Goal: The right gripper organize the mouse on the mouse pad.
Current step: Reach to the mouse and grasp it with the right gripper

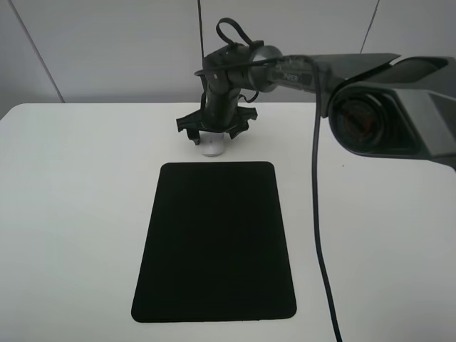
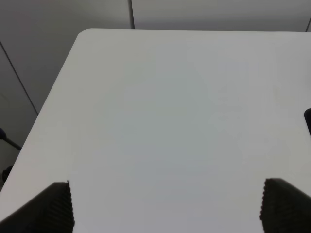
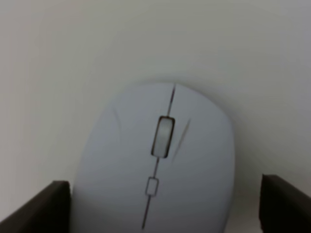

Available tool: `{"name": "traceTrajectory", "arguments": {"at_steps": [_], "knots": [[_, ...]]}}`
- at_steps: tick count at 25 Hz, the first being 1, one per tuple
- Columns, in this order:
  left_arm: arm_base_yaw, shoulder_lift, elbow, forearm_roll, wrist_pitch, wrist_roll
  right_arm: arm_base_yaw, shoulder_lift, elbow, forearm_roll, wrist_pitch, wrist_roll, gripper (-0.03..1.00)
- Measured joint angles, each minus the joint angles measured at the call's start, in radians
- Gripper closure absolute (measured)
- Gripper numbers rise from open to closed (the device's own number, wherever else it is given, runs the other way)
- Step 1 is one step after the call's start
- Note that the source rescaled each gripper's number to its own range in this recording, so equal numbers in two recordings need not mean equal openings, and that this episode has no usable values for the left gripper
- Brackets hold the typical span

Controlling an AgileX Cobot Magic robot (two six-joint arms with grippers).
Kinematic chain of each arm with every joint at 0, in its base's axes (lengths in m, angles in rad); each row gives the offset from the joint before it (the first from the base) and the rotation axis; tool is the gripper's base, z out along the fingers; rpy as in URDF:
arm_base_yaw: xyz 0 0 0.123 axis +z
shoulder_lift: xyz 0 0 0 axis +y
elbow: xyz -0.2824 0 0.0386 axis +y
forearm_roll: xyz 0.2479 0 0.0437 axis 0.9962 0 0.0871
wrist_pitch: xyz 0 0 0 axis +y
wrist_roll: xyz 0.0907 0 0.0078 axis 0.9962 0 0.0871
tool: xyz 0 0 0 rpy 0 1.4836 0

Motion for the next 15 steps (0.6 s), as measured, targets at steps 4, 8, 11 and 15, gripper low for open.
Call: {"name": "traceTrajectory", "arguments": {"at_steps": [4,8,11,15], "knots": [[0.000,0.000,0.000,0.000,0.000,0.000,0.000,0.011,0.000,-0.012,-0.005,-0.001,-0.03],[0.000,0.000,0.000,0.000,0.000,0.000,0.000,0.011,0.000,-0.012,-0.005,-0.001,-0.03],[0.000,0.000,0.000,0.000,0.000,0.000,0.000,0.011,0.000,-0.012,-0.005,-0.001,-0.03],[0.000,0.000,0.000,0.000,0.000,0.000,0.000,0.011,0.000,-0.012,-0.005,-0.001,0.07]]}}
